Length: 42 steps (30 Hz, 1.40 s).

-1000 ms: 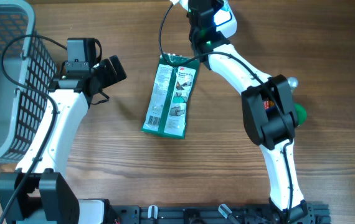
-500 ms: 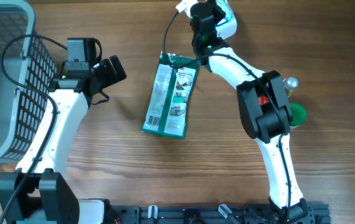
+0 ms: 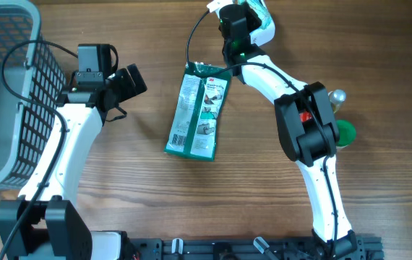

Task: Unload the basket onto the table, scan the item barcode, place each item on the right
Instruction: 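Bring the wipes pack back with the right gripper and lower it right, then release the wipes pack beside the red tube and move right gripper to gloves packet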

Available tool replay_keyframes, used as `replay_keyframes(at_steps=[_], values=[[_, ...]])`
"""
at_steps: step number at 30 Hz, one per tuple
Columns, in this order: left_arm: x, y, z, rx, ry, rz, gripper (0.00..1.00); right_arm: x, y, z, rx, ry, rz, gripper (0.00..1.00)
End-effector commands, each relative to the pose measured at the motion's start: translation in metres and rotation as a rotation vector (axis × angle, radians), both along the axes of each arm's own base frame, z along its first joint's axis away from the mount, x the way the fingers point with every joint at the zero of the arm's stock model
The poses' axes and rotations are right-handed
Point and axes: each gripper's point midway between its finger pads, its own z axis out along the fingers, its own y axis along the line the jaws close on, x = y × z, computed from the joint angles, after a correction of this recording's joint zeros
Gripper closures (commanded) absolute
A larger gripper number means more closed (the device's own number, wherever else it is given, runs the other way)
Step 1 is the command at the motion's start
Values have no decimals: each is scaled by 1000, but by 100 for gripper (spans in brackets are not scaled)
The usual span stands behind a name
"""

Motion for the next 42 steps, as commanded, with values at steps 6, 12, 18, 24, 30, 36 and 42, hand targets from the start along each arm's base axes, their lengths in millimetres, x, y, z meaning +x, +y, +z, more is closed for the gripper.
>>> replay_keyframes(at_steps=[6, 12, 18, 24, 30, 36, 42], values=[[2, 4, -1, 11, 4, 7, 0, -19, 1, 112, 88, -84, 20, 96], [2, 4, -1, 11, 4, 7, 0, -70, -9, 139, 197, 109, 33, 96], [2, 4, -1, 11, 4, 7, 0, -171, -10, 80, 545, 651, -7, 96], [2, 4, -1, 11, 4, 7, 0, -258, -33, 10, 623, 1082, -193, 94], [2, 4, -1, 11, 4, 7, 0, -286, -53, -52, 583, 1145, -326, 90], [2, 4, -1, 11, 4, 7, 0, -283, -66, -67, 555, 1085, -396, 72], [2, 4, -1, 11, 4, 7, 0, -281, -66, -66, 563, 1075, -403, 51]])
